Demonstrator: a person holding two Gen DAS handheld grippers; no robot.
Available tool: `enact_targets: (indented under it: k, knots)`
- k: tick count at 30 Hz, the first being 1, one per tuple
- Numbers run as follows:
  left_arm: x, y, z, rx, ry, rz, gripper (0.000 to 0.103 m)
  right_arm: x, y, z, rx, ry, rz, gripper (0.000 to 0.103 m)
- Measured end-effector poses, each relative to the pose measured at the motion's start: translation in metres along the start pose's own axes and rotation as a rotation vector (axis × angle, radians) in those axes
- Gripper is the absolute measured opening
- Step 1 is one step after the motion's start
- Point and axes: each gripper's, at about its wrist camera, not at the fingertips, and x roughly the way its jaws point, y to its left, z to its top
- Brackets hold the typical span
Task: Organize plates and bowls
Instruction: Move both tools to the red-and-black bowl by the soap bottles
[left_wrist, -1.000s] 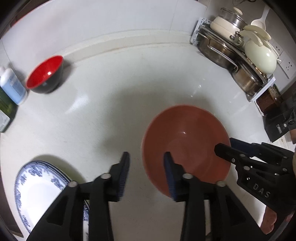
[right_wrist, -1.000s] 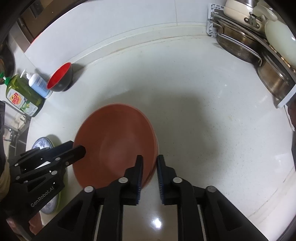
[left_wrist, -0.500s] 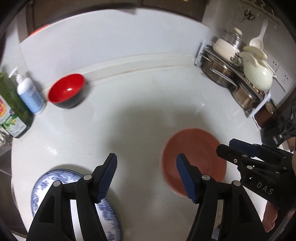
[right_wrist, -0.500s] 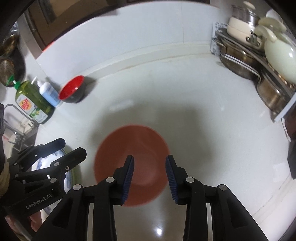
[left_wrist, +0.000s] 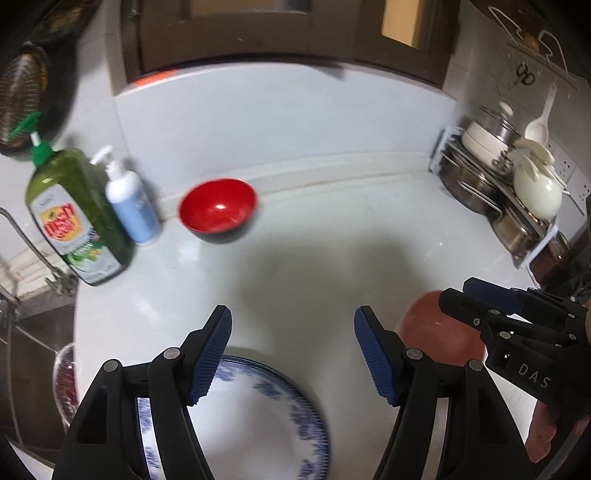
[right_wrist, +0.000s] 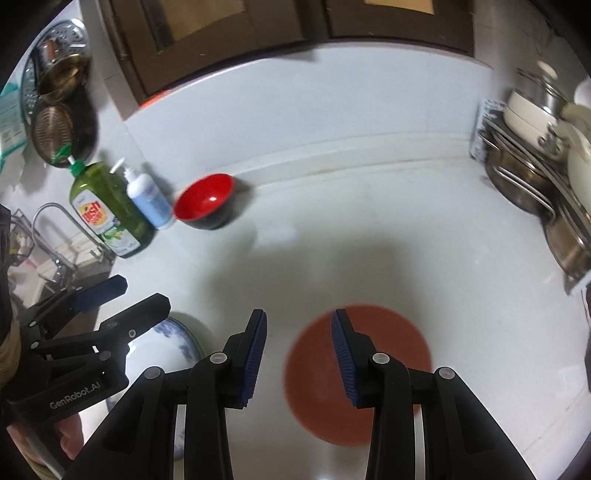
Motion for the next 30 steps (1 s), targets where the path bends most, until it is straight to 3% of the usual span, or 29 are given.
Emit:
enact_targets:
  k: [17,30]
  knots:
    - [-0.012,0.078,0.026,-0.026,-0.060,0.084,0.069,0.018,0.073,0.041,-0.062,-0.059,0.044,0.038]
    - [0.034,0.112,0.063,-0.032,-0.029,0.121,0.071,0.059,0.096,0.080,-0.076,-0.038,0.011,0.038]
